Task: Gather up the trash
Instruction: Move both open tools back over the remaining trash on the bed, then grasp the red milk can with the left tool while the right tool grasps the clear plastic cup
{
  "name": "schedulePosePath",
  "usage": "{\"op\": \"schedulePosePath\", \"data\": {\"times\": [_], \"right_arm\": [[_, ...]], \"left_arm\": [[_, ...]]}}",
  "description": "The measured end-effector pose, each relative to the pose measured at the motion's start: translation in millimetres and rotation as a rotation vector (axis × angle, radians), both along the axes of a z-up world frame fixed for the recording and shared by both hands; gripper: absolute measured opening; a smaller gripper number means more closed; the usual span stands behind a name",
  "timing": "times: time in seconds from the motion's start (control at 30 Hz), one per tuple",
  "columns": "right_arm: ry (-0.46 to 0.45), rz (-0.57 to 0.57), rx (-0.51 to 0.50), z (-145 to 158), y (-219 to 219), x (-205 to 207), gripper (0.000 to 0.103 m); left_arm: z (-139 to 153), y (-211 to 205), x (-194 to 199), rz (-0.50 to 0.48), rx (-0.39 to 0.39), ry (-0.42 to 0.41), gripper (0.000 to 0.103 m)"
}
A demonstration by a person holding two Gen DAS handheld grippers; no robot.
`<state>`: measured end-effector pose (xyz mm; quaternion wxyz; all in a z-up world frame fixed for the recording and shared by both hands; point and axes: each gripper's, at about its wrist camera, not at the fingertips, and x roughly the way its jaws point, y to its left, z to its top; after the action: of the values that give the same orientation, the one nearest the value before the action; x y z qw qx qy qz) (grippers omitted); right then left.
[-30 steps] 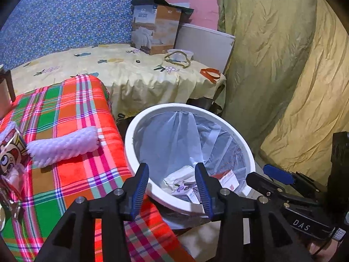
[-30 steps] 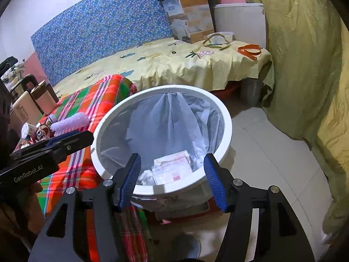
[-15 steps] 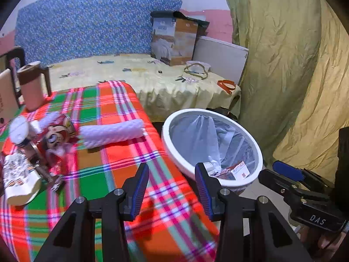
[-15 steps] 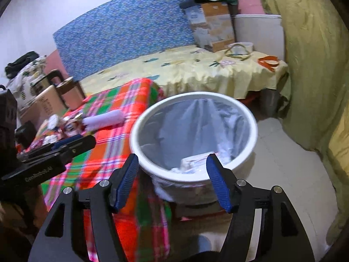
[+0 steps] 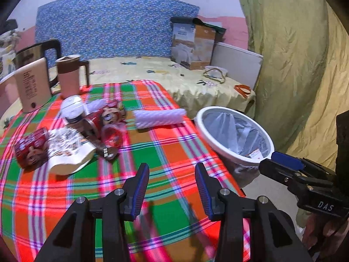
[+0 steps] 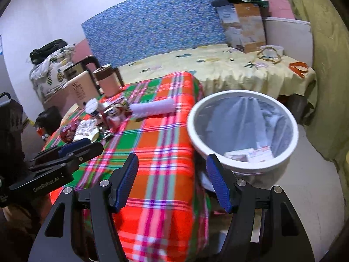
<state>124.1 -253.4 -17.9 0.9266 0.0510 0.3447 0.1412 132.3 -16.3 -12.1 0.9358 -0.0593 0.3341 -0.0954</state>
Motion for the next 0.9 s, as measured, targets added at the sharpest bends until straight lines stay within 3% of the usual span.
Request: {"op": "schedulePosePath", "data": {"times": [0.53, 0.9], "right_arm": [[0.023, 0.123, 0.019, -2, 56, 14, 0.063], [0.055, 0.174, 0.008, -7, 89, 31, 0.059]], "left_arm": [[-1, 88, -12, 0.159, 0.008, -0.009, 0.044], [10, 172, 9, 0.295, 0.061, -0.051, 0.044]]}}
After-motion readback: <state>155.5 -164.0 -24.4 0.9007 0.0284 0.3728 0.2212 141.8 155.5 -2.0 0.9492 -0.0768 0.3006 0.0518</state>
